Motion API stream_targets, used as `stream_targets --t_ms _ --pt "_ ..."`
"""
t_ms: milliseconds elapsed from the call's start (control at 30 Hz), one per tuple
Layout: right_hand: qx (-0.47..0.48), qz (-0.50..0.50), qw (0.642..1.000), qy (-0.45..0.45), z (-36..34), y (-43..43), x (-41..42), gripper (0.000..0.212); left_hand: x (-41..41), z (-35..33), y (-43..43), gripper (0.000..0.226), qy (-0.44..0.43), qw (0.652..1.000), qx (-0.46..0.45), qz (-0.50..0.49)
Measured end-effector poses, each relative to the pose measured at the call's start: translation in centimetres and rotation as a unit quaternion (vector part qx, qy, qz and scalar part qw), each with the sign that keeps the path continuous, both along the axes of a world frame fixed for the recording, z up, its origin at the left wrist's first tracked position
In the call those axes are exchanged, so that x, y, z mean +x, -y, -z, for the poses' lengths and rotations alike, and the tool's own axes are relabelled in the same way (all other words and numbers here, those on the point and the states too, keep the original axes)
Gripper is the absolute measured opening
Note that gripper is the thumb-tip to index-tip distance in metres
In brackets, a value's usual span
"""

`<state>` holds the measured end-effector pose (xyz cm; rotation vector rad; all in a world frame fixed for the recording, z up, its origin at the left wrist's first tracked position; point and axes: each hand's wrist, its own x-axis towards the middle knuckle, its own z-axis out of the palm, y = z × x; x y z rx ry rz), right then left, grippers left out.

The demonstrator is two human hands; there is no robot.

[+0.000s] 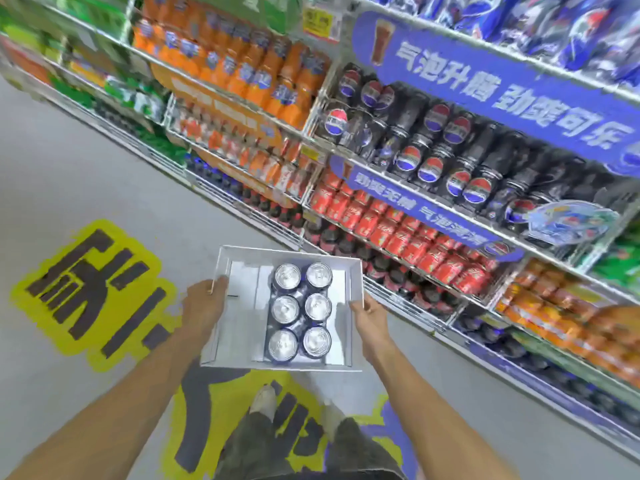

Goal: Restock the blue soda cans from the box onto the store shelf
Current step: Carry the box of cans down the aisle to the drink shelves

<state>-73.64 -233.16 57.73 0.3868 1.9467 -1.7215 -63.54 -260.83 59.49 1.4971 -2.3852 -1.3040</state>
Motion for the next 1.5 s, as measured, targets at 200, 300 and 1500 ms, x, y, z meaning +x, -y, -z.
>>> stream_targets --t_ms 200,300,1500 --pt "0.030 0.162 0.986 -0.005 -0.5 -4.0 2.7 0.023 -6.7 -0.3 -2.1 0.052 -0.020 0.987 0.037 0.154" --pt "0.056 0.222 0.973 -0.014 -0.5 -7.0 4.0 0.026 -8.6 0.2 -5.2 0.051 -0.019 0.976 0.050 0.213" --pt "0.070 0.268 0.961 0.001 68.3 -15.6 -4.4 0.027 -20.2 69.0 -14.9 0.048 0.044 0.966 0.042 0.251"
